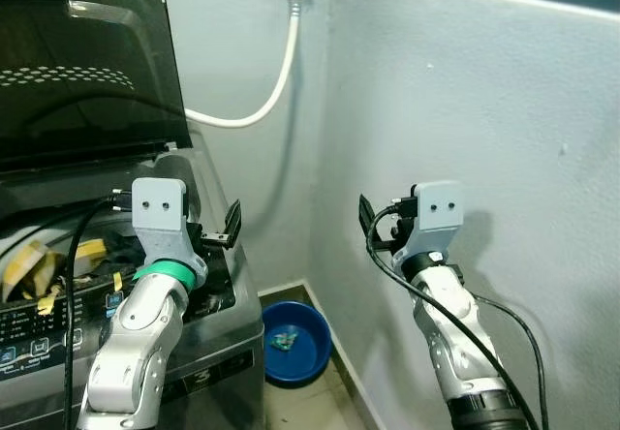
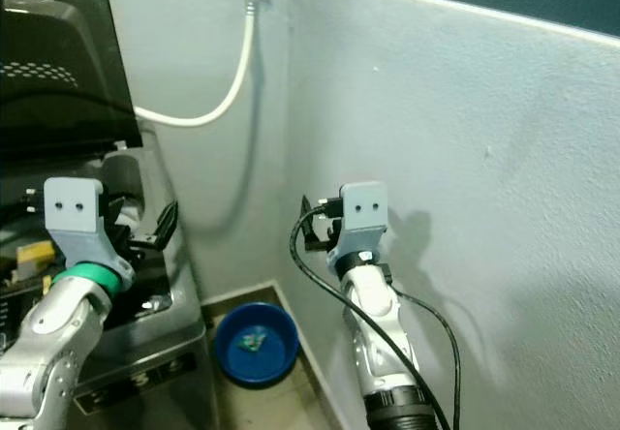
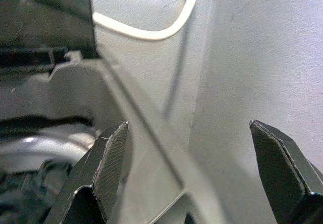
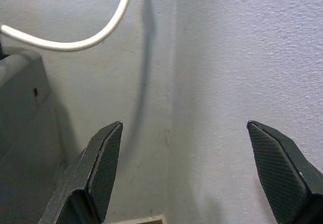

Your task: Clothes washing

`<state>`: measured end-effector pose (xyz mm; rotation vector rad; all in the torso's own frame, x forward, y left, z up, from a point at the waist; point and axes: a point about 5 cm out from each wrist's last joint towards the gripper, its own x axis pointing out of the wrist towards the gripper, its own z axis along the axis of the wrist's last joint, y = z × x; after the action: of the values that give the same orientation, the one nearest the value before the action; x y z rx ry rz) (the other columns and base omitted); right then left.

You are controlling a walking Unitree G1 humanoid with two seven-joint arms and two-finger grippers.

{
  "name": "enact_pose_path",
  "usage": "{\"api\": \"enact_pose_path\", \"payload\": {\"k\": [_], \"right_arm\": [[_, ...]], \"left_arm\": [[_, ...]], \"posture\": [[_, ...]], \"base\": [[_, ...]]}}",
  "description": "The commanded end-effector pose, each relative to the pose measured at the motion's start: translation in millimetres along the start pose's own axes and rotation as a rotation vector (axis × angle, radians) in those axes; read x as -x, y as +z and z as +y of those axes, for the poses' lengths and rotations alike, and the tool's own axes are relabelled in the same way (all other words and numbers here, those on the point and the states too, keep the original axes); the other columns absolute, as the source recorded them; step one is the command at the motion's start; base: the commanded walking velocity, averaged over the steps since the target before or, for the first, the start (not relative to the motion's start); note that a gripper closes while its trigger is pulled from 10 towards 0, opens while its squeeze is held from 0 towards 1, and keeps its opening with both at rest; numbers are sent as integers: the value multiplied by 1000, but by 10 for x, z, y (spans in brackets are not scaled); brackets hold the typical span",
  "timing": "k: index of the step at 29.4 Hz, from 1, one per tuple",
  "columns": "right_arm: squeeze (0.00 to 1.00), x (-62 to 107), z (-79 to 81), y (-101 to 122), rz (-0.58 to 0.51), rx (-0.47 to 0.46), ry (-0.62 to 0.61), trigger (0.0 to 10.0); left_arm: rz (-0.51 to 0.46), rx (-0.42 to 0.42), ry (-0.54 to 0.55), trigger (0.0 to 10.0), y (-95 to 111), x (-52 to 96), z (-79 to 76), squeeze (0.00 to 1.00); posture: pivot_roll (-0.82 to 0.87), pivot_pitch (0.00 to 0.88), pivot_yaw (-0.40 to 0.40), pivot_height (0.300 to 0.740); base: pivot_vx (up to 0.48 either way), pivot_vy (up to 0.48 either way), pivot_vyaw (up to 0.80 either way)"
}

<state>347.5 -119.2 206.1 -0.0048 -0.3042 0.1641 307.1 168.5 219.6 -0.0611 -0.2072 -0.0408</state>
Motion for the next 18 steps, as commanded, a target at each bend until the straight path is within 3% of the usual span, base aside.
{"api": "enact_pose_path", "payload": {"k": [1,8,18], "right_arm": [[0,-6,25,-25,17,3,14,10000],[0,-18,34,-6,8,30,21,10000],[0,-53,13,68,-27,42,9,10000]], "left_arm": [[-26,-20,6,10000,32,18,14,0],[-35,-31,15,10000,40,18,30,0],[-53,-66,23,10000,74,11,57,0]], "posture": [[9,0,-16,740],[9,0,-18,740],[12,0,-22,740]], "base": [[0,0,0],[0,0,0],[0,0,800]]}}
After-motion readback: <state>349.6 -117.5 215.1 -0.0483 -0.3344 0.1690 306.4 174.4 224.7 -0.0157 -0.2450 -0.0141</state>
